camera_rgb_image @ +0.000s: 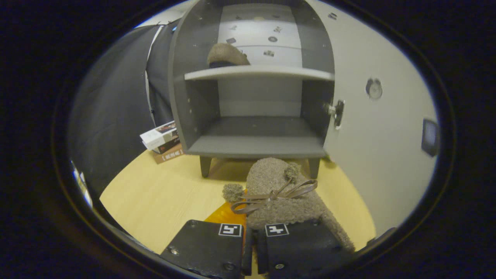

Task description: Open the shoe cabinet door, grab the shoes and put them into the shoe cabinet, then close the shoe cabinet door.

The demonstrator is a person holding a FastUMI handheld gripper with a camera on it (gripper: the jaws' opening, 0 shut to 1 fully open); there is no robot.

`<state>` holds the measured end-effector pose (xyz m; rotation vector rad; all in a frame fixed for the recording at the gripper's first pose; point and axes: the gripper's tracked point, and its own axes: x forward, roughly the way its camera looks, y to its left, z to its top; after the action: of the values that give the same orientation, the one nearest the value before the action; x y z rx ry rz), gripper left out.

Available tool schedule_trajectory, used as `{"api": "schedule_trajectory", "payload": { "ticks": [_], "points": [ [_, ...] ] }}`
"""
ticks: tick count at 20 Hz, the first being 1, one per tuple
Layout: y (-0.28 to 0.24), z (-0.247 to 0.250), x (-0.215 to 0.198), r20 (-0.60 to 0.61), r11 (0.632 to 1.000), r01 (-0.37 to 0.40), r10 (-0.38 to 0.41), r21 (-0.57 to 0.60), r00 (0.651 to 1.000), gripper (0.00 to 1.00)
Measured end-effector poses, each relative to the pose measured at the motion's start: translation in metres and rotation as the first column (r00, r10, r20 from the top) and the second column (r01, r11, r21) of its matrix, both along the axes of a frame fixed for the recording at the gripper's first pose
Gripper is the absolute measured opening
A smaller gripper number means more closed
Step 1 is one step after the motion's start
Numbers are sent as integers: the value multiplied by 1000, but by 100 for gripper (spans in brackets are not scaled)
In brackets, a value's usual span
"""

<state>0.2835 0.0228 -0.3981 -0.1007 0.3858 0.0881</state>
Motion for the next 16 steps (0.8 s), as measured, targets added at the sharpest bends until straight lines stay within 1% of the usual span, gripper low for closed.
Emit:
{"api": "schedule_trajectory", "payload": {
  "ticks": [1,2,4,5,7,8,11,14,16],
  "points": [
    [-3,9,3,32,999,-17,18,-50,999,9],
    [1,11,5,45,997,-39,42,-63,998,9],
    [5,2,7,12,997,-79,80,-15,997,9],
    [0,-3,10,-1,997,-72,72,8,997,9],
    [-7,1,22,-2,996,-34,34,77,999,9],
    [-11,3,21,-1,996,-21,21,84,1000,9],
    [-2,19,26,24,994,-27,25,108,999,9],
    [2,44,25,31,988,-9,4,156,1000,9],
    [3,74,24,54,984,5,-15,178,998,9]
  ]
}}
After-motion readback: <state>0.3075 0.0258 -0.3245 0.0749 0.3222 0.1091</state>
